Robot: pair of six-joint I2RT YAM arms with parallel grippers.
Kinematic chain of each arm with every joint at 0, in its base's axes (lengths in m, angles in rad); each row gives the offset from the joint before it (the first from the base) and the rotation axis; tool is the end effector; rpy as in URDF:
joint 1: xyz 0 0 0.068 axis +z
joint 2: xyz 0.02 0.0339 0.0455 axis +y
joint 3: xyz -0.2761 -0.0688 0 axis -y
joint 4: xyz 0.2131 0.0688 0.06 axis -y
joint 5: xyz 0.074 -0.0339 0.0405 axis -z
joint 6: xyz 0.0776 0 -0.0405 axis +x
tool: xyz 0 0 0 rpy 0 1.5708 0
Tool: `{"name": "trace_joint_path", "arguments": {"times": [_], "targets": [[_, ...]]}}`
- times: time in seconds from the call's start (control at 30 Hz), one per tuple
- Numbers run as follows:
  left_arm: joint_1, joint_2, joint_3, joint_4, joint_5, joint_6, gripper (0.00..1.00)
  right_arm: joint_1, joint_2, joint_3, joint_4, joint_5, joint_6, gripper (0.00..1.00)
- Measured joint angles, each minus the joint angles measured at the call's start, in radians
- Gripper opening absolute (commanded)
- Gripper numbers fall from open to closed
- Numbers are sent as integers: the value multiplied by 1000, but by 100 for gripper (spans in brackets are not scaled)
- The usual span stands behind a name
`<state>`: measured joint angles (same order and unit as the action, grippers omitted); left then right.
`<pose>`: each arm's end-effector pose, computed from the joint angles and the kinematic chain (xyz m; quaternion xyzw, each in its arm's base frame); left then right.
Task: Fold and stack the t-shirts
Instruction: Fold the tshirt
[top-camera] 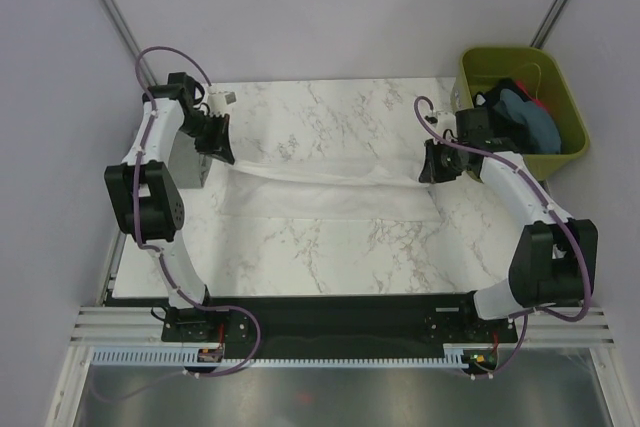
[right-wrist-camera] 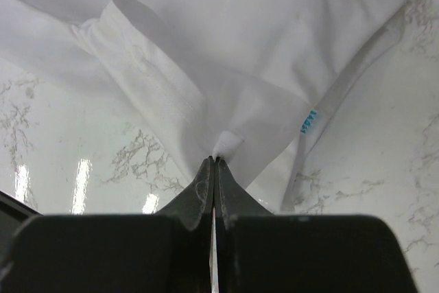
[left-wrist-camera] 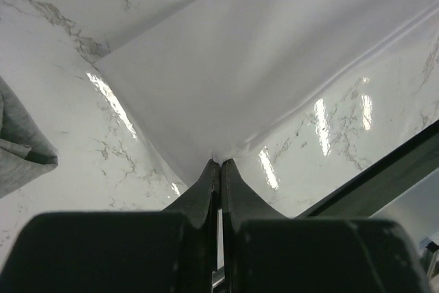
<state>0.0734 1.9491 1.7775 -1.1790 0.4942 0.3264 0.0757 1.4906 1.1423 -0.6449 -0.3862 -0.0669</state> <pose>0.3750 -0.0093 0.2539 0.1483 0.9527 -0.2171 0.1527 0.2953 0.0517 0.2502 -0.1215 0.9345 0.1852 0.2787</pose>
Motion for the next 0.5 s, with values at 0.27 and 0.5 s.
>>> {"name": "trace_joint_path", "arguments": {"times": [0.27,0.5], "targets": [[2,6,-49,-49,14,15,2,0,-76,-95,2,2,-13,0],[4,55,-63,-90,6,15,2,0,-109,-155,2,2,-13,0]]}}
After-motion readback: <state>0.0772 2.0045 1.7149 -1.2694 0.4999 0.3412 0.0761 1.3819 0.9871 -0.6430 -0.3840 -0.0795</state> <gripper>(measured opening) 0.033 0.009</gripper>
